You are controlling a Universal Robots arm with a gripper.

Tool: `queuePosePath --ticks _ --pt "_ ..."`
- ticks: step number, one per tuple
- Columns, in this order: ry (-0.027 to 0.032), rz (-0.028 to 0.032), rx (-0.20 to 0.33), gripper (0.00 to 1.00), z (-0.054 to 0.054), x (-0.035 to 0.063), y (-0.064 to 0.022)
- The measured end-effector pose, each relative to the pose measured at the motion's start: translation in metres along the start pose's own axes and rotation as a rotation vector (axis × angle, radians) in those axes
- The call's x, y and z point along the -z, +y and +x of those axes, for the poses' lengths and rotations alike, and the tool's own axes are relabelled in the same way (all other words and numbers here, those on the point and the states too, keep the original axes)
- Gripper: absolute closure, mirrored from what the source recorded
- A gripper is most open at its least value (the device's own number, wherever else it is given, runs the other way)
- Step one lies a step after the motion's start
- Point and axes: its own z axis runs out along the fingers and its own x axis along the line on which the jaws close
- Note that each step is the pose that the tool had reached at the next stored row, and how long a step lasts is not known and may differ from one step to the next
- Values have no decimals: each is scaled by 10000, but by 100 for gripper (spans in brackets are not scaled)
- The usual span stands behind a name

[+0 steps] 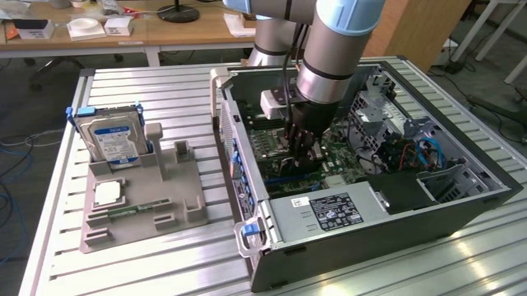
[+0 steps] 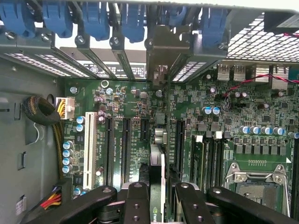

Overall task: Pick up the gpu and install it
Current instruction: 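Insert the gpu into the slot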

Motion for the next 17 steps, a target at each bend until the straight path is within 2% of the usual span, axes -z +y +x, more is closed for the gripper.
queuePosePath --ticks 17 --pt "0 0 -6 74 0 -19 -1"
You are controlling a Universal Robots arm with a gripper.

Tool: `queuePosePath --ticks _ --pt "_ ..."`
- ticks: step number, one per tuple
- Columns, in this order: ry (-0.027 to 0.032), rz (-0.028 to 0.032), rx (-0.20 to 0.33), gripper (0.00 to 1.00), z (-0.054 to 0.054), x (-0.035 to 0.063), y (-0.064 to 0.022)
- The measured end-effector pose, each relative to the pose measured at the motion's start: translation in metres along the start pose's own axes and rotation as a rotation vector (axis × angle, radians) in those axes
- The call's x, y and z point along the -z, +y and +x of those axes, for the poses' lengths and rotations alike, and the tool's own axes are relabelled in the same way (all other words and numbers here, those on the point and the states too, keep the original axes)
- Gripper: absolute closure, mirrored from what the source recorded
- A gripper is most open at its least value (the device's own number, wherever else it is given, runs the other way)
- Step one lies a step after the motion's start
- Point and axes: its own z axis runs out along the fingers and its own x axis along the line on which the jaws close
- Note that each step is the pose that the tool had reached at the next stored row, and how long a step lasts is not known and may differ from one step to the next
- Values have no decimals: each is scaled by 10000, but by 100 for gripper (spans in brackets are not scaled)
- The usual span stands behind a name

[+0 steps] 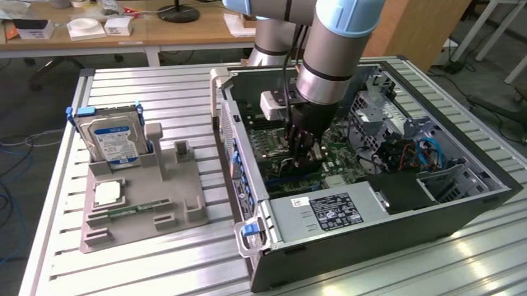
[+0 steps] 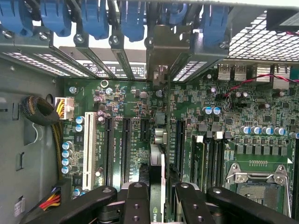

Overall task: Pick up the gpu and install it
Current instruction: 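Insert the gpu into the slot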

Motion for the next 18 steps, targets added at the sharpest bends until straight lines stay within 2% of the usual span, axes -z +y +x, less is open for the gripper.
queuePosePath --ticks 7,18 --pt "-3 -1 -77 74 1 -3 -37" --pt "-5 1 -78 74 0 -6 -30"
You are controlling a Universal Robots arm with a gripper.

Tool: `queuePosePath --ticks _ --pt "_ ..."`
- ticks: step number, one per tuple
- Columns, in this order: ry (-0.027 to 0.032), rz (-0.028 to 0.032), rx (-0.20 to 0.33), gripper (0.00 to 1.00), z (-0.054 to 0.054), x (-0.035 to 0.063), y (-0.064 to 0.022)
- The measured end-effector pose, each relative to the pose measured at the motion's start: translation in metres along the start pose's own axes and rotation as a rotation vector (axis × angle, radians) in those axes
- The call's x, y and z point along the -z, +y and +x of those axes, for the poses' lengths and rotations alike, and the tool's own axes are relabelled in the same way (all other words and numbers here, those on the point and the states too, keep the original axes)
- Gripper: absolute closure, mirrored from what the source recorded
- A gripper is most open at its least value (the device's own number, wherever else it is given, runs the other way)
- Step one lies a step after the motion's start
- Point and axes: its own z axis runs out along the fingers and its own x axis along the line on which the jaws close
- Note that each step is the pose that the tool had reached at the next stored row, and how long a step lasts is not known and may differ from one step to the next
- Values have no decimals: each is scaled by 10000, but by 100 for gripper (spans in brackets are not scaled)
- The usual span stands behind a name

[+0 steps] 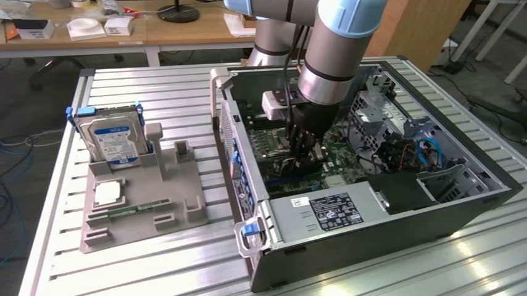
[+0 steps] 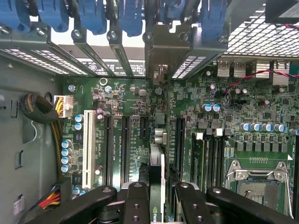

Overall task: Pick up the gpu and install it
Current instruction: 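Insert the gpu into the slot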

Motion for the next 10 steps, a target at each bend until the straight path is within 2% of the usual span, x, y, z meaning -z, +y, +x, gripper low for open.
queuePosePath --ticks 10 --pt "-8 0 -171 74 -1 -2 0"
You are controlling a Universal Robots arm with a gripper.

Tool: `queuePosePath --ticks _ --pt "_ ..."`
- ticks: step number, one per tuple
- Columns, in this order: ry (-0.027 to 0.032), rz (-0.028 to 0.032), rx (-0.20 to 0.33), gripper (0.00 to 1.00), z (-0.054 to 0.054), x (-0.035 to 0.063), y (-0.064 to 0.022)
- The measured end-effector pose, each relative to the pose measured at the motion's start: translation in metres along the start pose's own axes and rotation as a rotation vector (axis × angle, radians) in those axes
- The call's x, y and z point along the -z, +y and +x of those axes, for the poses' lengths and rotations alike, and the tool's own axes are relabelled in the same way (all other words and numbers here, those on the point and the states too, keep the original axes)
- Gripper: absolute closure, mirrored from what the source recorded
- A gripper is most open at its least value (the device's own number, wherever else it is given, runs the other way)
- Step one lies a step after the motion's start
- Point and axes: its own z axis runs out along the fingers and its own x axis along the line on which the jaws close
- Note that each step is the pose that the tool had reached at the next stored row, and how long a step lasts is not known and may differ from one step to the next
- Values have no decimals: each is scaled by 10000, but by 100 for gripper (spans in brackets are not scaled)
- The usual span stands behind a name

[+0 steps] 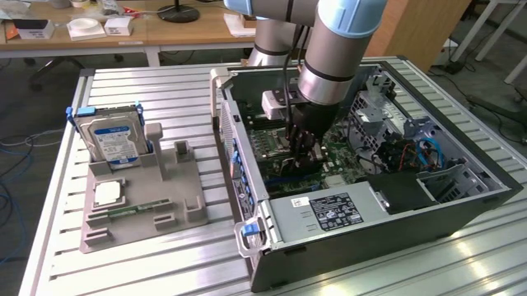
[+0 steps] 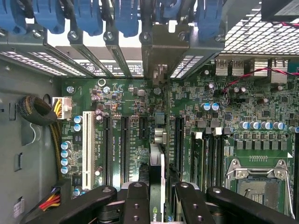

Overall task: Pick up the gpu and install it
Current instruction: 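Insert the gpu into the slot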

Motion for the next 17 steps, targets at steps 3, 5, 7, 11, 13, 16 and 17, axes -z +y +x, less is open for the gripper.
queuePosePath --ticks 3,5,7,11,13,16,17 --pt "0 0 0 74 0 0 0" --pt "-1 0 0 74 0 -1 0" --pt "-1 -1 0 74 -1 -26 -2" --pt "1 0 1 74 0 -28 -2" --pt "0 0 0 74 -1 -29 -2" --pt "1 0 0 74 -1 -51 -3" --pt "-2 2 1 74 -1 -58 -3"
